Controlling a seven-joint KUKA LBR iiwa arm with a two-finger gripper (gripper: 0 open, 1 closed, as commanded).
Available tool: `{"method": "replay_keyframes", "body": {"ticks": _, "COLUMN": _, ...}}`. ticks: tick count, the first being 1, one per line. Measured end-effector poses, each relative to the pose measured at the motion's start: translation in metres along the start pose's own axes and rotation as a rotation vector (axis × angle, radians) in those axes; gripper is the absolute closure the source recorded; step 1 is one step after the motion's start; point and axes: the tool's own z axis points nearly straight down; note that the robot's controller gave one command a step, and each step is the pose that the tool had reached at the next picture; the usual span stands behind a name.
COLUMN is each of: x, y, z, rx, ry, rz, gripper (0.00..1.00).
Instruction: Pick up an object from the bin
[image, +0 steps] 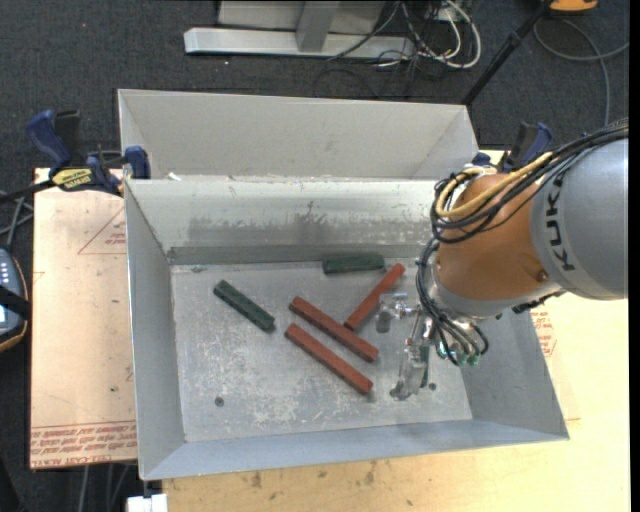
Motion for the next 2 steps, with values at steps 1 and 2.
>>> {"method": "replay_keyframes", "body": {"ticks": 1, "x": -0.002, "y": 0.000, "z": -0.004, "rx": 0.000, "ry": -0.008, "rz": -0.001, "gripper": 0.00}}
{"method": "replay_keyframes", "body": {"ticks": 2, "x": -0.051, "y": 0.060, "z": 0.050, "rx": -0.001, "ry": -0.014, "rz": -0.143, "gripper": 1.00}}
